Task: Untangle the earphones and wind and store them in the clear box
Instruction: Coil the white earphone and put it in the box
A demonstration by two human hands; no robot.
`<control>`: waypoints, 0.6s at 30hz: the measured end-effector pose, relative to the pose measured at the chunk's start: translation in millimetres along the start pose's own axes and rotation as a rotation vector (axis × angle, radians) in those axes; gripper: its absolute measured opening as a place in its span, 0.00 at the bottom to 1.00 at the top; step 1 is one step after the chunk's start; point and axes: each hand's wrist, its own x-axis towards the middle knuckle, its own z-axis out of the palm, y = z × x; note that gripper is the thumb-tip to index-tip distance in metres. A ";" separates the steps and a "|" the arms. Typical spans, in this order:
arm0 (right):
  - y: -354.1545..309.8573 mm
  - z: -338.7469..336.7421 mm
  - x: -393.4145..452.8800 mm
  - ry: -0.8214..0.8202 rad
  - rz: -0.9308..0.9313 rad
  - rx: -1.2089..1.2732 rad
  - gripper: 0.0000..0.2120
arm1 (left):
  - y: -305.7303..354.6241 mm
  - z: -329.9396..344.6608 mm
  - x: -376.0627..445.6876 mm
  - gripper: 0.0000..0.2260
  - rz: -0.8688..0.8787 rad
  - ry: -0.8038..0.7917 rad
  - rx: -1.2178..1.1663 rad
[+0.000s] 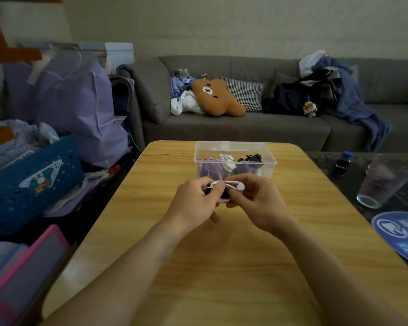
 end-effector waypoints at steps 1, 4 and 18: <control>-0.3 -4.0 -0.5 -0.030 0.018 0.021 0.09 | 0.3 0.0 -0.2 0.11 -0.018 -0.022 -0.038; -2.1 -16.2 -2.6 -0.109 0.076 0.125 0.09 | 5.5 3.9 -2.2 0.12 -0.060 -0.044 -0.175; -10.6 -8.0 -8.7 0.140 0.001 -0.044 0.14 | 15.1 19.3 -4.5 0.08 -0.120 0.060 -0.485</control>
